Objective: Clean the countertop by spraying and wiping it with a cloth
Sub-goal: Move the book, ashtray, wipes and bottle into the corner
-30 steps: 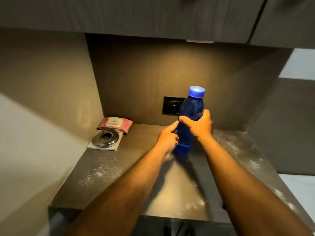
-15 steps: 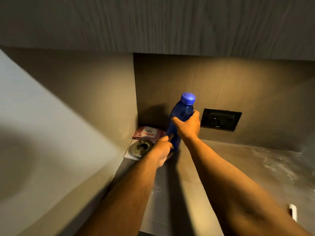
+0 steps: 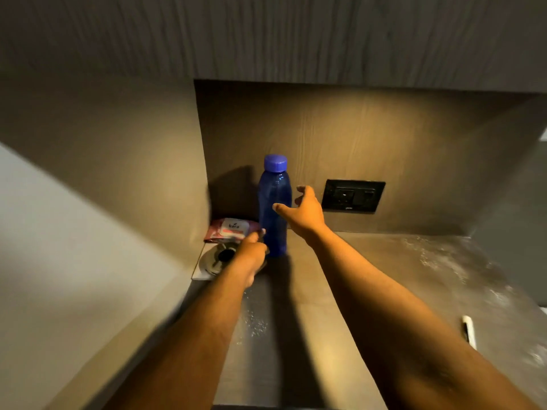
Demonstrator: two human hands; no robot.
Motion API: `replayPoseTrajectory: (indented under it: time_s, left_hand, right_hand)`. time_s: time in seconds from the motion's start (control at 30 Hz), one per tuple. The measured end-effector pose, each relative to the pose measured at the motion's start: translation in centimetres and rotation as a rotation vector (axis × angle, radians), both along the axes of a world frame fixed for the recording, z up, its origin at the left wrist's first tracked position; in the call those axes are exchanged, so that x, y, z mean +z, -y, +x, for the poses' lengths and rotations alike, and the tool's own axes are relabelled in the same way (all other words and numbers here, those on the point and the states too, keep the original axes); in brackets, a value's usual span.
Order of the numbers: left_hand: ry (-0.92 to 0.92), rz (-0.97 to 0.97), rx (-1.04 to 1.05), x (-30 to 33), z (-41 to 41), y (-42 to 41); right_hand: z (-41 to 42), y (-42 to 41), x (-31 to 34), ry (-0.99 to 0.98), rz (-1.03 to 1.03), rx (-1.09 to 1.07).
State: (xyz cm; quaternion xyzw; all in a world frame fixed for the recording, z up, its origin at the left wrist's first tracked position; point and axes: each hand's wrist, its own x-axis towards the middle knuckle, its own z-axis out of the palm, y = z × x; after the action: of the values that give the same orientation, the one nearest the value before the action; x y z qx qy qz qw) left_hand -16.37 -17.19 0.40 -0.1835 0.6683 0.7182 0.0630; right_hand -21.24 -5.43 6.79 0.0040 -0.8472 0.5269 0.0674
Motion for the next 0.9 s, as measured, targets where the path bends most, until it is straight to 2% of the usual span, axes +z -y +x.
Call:
replayPoseTrajectory:
  time_s: [0.1, 0.2, 0.3, 0.4, 0.63, 0.77, 0.9]
  left_hand:
    - [-0.022, -0.084, -0.017, -0.7, 0.4, -0.8]
    - [-0.041, -0.15, -0.011, -0.9, 1.5, -3.0]
    - [-0.108, -0.343, -0.041, -1.2, 3.3, -6.4]
    - [-0.143, -0.502, -0.226, -1.9, 5.5, -11.3]
    - [-0.2, -0.562, -0.624, -1.9, 10.9, -23.9]
    - [-0.194, -0.662, -0.701, -2.4, 12.7, -28.0]
    - [-0.126, -0.647, -0.629, -2.5, 12.9, -28.2]
  right_hand:
    - [3.3, -4.4, -1.5, -0.034, 0.072, -0.054]
    - [7.0, -11.5, -3.3, -0.004, 0.237, -0.233]
    - [10.9, -19.8, -5.1, 0.19, 0.451, -0.473]
    - [15.0, -25.7, -6.2, 0.39, 0.535, -0.624]
    - [17.6, -28.9, -6.8, 0.535, 0.426, -0.583]
    - [17.6, -29.2, -7.3, 0.575, 0.368, -0.603]
    - [16.0, -28.4, -6.7, 0.515, 0.169, -0.61]
